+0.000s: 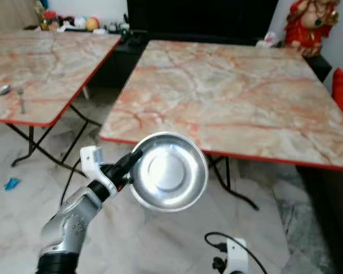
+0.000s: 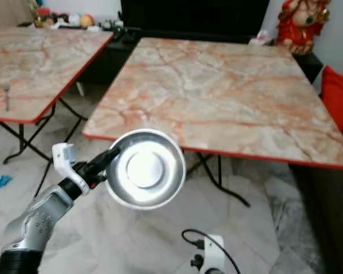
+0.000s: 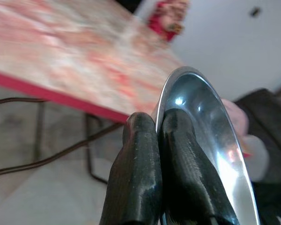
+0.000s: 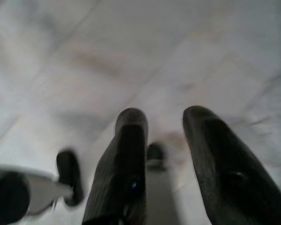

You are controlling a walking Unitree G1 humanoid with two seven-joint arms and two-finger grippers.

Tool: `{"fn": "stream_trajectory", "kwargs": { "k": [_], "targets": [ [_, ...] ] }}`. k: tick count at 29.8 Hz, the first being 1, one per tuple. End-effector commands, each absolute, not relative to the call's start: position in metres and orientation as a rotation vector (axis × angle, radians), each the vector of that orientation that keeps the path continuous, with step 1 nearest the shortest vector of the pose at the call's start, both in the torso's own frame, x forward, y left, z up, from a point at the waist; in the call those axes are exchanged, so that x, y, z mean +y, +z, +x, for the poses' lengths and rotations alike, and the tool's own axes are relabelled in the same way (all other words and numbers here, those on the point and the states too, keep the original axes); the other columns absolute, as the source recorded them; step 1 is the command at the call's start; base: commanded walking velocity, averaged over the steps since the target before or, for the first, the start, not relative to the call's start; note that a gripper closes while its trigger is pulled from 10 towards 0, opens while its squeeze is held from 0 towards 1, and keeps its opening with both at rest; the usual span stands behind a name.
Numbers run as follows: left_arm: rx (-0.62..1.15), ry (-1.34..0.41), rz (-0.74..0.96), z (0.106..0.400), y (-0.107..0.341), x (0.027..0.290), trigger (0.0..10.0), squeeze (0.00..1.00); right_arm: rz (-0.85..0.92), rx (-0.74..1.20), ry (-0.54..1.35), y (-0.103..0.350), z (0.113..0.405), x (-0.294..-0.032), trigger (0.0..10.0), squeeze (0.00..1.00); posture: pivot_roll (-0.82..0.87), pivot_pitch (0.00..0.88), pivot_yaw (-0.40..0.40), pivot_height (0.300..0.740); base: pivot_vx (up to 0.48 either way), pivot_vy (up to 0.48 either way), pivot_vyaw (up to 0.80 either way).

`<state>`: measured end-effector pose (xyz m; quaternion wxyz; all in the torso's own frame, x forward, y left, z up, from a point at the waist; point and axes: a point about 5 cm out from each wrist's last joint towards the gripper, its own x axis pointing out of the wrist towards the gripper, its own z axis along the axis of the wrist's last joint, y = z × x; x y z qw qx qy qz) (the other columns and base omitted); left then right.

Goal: Setting the table

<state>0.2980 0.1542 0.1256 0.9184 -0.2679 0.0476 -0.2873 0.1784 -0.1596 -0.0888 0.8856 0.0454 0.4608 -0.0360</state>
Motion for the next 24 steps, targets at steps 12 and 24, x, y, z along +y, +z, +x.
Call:
{"fn": "stream_trajectory", "kwargs": {
  "k": [12, 24],
  "targets": [
    [0.094, -0.589, -0.520, 0.3007, 0.1289, 0.1589, 10.0, 0.00, 0.118, 0.956, -0.075, -0.0887, 0.1793, -0.1513, 10.0, 0.00, 0.12, 0.000, -0.015, 0.740, 0.000, -0.265, 0.00],
    [0.094, -0.591, -0.539, 0.3021, 0.1284, 0.1555, 10.0, 0.00, 0.120, 0.953, -0.089, -0.0885, 0.1797, -0.1519, 10.0, 0.00, 0.10, 0.000, -0.001, 0.740, 0.000, 0.000, 0.00]
  ]
}}
